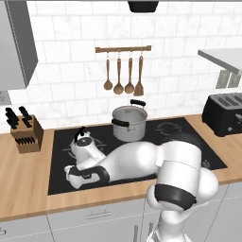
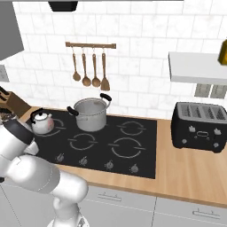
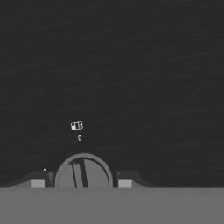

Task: Pick the kettle from the counter and place it on a stove burner. Then turn the burner on.

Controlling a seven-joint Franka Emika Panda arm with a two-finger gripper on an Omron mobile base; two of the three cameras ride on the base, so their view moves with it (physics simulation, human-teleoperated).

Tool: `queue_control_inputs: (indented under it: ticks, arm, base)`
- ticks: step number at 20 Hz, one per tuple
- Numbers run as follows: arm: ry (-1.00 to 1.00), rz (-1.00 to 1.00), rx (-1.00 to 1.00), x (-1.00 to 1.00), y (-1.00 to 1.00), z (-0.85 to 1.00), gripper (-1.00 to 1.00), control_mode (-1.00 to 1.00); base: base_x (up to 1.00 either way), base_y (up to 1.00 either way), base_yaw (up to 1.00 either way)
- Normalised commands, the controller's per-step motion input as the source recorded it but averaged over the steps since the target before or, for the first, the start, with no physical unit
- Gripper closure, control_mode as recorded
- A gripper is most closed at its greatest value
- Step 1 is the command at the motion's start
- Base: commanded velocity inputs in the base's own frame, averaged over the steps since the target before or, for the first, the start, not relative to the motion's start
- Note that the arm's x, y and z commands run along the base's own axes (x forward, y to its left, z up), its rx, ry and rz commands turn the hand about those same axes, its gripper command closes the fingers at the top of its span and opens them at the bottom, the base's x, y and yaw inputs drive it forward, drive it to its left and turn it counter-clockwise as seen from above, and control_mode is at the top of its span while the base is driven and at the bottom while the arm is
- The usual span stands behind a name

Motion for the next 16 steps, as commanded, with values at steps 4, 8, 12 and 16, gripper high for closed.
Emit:
queue_control_inputs:
  ticks: [4, 8, 12, 16]
  arm:
    - [0.0, 0.0, 0.0, -0.01, -0.02, -0.01, 1.0, -1.0]
    - [0.0, 0.03, 0.0, 0.0, 0.0, -0.09, 1.0, -1.0]
    - [0.0, 0.25, 0.0, -0.03, 0.0, -0.37, 1.0, -1.0]
    - [0.0, 0.31, 0.01, -0.03, 0.0, -0.44, 1.0, -1.0]
  base:
    - [0.0, 0.0, 0.0]
    - [0.0, 0.0, 0.0]
    - [0.0, 0.0, 0.0]
    - [0.0, 0.0, 0.0]
